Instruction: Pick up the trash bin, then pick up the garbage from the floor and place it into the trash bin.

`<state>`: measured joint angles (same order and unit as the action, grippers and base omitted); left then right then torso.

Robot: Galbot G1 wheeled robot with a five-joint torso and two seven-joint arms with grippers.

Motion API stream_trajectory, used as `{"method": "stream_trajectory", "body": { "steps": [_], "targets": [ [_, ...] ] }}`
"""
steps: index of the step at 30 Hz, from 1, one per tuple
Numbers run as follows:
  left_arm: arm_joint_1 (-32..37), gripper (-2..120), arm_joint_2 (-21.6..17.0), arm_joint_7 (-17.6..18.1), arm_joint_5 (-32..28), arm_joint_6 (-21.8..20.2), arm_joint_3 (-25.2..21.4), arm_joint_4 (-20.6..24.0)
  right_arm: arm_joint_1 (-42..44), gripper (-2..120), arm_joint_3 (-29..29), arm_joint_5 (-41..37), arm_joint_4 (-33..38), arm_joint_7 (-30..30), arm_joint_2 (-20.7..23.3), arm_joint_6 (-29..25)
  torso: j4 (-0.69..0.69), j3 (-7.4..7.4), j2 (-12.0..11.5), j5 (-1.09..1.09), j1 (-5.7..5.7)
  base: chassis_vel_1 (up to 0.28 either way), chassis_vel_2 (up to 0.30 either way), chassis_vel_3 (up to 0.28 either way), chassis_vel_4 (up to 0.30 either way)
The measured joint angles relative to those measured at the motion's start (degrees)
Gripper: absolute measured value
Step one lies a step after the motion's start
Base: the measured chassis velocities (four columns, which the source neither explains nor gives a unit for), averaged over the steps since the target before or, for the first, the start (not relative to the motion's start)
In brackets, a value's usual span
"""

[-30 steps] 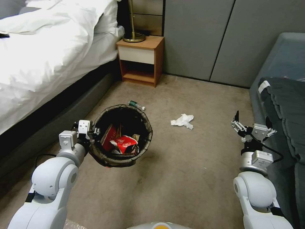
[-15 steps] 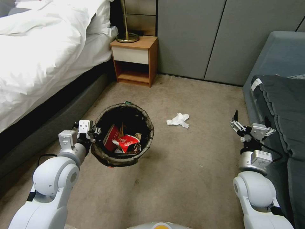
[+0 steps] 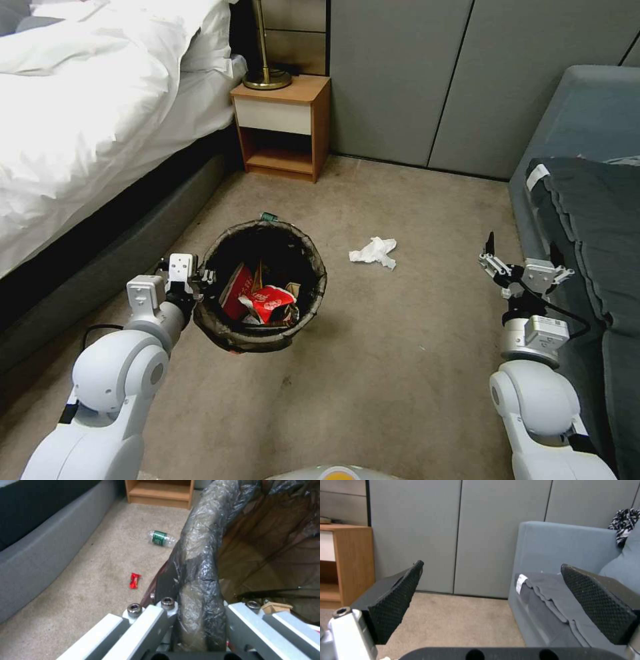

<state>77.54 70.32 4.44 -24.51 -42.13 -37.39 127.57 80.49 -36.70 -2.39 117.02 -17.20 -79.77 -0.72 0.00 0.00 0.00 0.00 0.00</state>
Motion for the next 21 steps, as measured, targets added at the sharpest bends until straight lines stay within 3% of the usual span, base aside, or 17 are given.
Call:
{"method": "stream_trajectory", "body": {
  "steps": [7, 21],
  "targets": [
    [-0.03, 1, -0.08, 0.17, -0.03, 0.00, -0.50, 0.21, 0.06, 100, -0.35, -0.23, 0.01, 0.27, 0.10, -0.15, 0.00, 0.00, 0.00, 0.00, 0.00, -0.030, 0.021, 0.033, -0.031],
    [-0.44, 1, 0.06, 0.19, -0.02, 0.00, -0.55, 0.04, -0.09, 100, -0.50, -0.36, -0.37, 0.69, 0.30, -0.02, 0.00, 0.00, 0.00, 0.00, 0.00, -0.133, 0.122, 0.122, -0.128]
  ]
}}
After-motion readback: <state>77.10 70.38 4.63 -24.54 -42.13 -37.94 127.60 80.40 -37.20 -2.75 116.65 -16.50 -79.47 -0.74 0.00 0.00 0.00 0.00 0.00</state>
